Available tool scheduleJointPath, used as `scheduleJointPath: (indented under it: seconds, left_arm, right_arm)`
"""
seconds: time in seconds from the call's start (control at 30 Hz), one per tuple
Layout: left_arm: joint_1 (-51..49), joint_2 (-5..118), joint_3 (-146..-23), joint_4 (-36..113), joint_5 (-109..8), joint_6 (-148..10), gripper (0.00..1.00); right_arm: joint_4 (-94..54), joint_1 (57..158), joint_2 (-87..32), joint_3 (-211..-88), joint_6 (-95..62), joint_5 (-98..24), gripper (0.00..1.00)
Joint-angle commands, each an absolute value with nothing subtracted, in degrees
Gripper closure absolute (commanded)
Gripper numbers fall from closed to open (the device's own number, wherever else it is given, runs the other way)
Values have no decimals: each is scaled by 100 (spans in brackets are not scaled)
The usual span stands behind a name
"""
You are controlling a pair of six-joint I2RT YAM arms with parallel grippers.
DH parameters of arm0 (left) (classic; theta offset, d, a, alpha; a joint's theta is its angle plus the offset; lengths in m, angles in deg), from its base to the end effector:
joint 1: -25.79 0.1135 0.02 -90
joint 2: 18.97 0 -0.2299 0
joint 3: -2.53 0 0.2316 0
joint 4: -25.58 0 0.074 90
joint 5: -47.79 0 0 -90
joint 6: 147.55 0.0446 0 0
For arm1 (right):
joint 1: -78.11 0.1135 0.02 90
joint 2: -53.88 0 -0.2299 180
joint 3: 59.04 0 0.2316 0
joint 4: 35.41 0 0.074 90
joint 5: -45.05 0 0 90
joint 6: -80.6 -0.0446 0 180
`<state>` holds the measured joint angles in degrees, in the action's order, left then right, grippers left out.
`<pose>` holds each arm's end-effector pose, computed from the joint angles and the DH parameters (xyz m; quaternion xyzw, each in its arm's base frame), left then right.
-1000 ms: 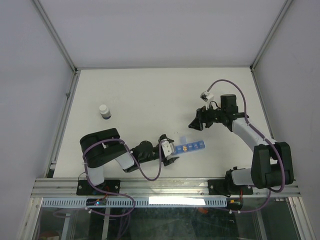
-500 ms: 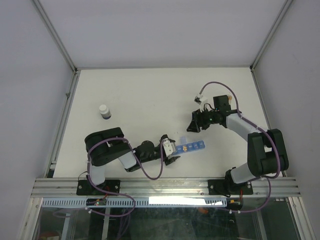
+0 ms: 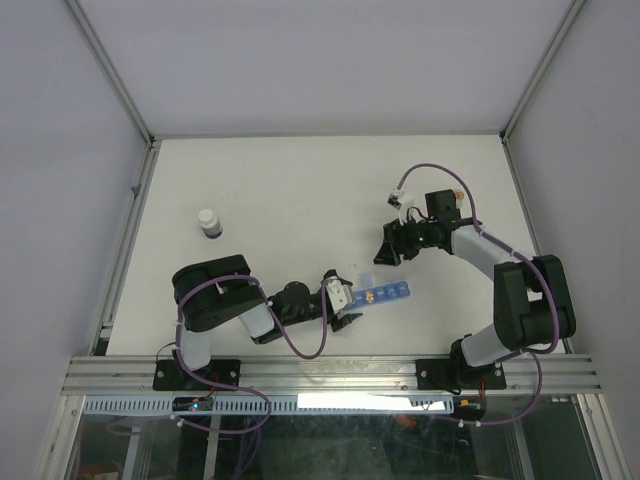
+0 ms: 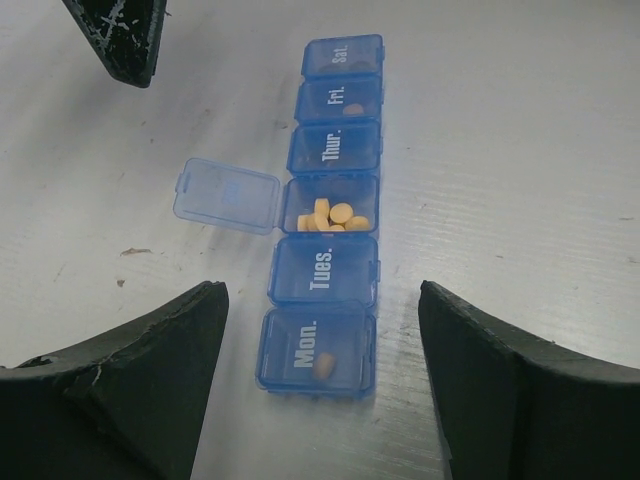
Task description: Sort the pills into containers
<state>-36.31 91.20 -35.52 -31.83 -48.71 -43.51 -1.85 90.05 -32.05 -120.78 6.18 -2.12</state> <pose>0.1288 -0.2541 0.0788 0.5147 0.6010 -0.2893 0.5387 0.2597 0.0859 0.1577 -0.3112 0.8445 0.3424 0.2696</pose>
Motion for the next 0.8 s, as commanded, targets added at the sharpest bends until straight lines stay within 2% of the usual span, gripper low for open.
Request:
scheduleJointPath:
  seconds: [0.0,0.77]
  left_arm:
    - [-3705,9117,-3653,-3518,-5049,-4477,22]
    - [-3705,9250,-3746,-3522,-5097,-4525,29]
  right_arm:
    - [-155,9033,-3203,-12322,787,-119,37]
    - [-6,9113,-3557,-12430,950,-53,39]
